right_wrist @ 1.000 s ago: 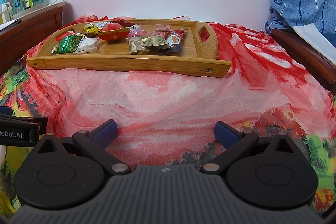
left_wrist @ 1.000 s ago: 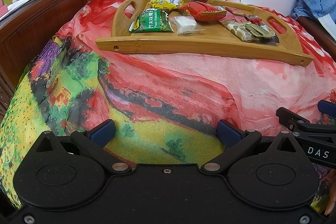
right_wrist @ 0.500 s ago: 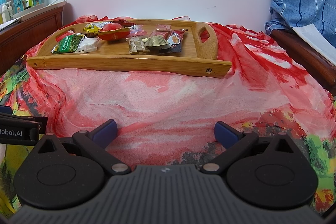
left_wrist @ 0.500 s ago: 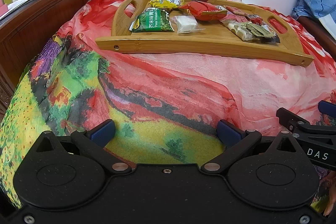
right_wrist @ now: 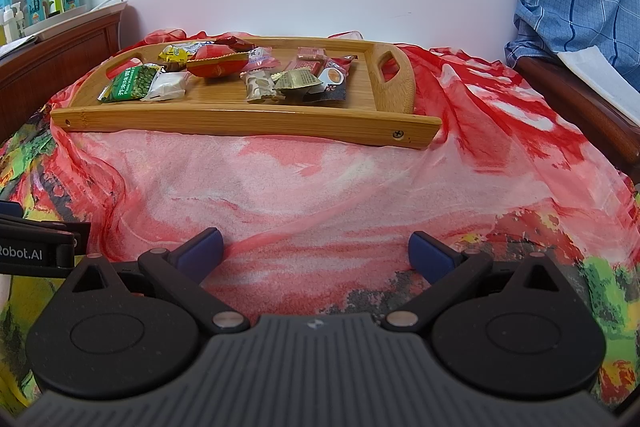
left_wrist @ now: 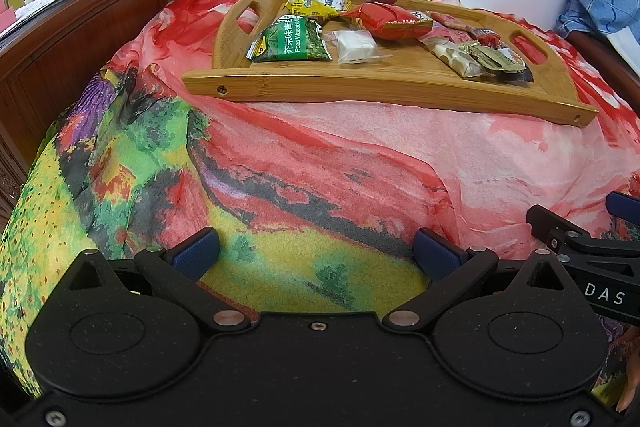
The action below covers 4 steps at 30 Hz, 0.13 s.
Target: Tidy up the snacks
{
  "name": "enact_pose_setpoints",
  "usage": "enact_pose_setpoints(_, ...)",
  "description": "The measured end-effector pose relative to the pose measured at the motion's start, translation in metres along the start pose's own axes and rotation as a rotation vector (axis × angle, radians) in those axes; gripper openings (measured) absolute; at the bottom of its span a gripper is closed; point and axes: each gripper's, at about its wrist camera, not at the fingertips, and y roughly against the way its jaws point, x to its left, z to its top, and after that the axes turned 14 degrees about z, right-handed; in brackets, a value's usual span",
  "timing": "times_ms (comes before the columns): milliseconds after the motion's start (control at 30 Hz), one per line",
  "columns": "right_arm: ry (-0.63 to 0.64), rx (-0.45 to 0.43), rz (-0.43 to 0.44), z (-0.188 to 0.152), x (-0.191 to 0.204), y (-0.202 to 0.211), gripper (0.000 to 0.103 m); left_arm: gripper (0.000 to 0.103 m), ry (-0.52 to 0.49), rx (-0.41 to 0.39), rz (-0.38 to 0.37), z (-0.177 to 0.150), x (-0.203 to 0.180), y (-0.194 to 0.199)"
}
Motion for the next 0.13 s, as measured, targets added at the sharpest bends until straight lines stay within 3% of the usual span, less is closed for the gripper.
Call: enact_pose_setpoints(133, 0.000, 0.000, 0.000, 0.0000, 0.0001, 0.0001, 0.103, 0.103, 0.000, 0.001, 0.000, -0.0002, -0.0001, 0.0001)
